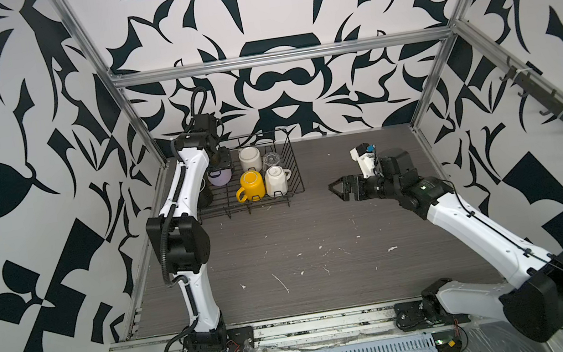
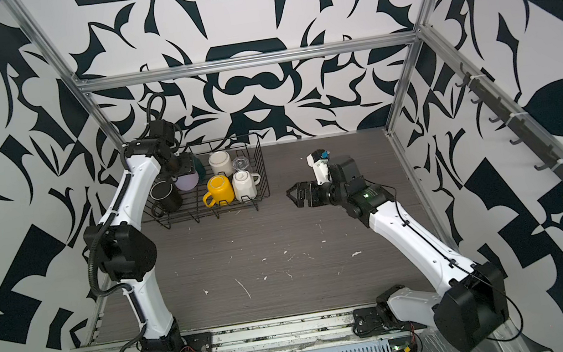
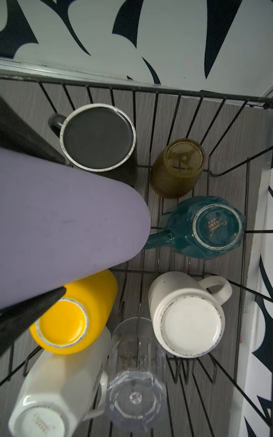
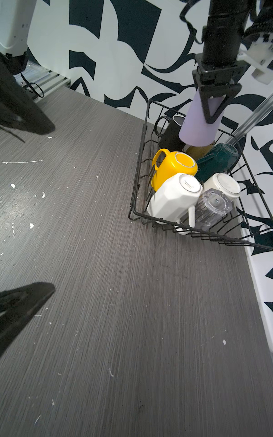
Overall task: Load cups into a dish rack
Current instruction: Place the cup upside down at the dish rack.
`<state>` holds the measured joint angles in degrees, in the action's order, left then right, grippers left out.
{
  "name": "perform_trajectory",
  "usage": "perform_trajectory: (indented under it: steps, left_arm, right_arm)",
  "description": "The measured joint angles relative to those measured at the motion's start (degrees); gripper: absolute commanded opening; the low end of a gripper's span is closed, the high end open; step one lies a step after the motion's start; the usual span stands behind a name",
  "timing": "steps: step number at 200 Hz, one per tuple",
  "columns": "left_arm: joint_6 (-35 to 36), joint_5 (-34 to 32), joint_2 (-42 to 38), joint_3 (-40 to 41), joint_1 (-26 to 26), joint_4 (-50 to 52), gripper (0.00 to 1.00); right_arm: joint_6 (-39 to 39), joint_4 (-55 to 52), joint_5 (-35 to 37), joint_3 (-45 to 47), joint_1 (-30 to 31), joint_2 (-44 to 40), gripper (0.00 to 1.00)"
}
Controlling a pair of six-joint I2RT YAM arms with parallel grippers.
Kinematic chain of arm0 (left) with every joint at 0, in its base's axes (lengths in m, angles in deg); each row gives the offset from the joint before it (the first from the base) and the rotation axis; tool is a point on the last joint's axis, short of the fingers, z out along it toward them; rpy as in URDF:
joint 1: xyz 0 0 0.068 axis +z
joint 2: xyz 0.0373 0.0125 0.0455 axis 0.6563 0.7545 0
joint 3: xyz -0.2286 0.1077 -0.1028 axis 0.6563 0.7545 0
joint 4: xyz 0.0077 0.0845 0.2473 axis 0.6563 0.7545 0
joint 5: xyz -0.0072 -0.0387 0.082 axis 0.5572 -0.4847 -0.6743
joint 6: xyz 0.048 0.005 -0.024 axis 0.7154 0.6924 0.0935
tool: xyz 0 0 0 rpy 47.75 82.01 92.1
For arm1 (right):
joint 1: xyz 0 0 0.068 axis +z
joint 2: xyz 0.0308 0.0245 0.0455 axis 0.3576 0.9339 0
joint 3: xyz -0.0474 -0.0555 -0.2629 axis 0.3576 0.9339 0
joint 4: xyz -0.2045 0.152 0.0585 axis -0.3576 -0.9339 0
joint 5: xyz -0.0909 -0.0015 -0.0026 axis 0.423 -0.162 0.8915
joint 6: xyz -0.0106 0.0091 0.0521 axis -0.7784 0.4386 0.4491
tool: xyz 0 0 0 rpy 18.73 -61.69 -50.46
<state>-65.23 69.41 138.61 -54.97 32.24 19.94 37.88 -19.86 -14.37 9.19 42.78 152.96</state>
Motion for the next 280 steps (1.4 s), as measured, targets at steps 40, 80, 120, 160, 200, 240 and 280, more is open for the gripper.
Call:
perform_trajectory:
  steps: [40, 80, 120, 160, 200, 240, 280]
  left_arm:
    - [0.26, 0.13, 4.24, -2.32, 0.44, 1.79, 0.0]
    - [0.66, 0.15, 8.98, -6.03, 0.9, 3.17, 0.05]
    - [0.83, 0.79, 11.32, -6.12, 1.22, 3.58, 0.21]
    - [0.79, 2.08, 13.16, -6.12, 1.62, 3.87, 0.49]
    - [0.59, 2.69, 13.18, -6.12, 1.77, 3.93, 0.74]
    - [0.09, 3.23, 13.18, -5.77, 1.77, 3.82, 0.88]
    - [-0.15, 3.74, 13.18, -5.42, 1.88, 3.8, 0.98]
  right_arm:
    - [-0.26, -0.04, 0.13, 0.0, -0.02, -0.44, 0.99]
    - [-0.26, -0.07, 0.15, 0.02, -0.02, -0.48, 0.99]
    - [-0.31, -0.11, 0.17, 0.02, -0.02, -0.48, 0.99]
    - [-0.42, -0.22, 0.2, 0.02, -0.02, -0.46, 0.99]
    - [-0.42, -0.22, 0.17, 0.02, -0.02, -0.35, 0.99]
    - [-0.42, -0.22, 0.13, 0.02, -0.11, 0.07, 0.99]
    - [-0.44, -0.22, 0.13, 0.02, -0.11, 0.55, 0.99]
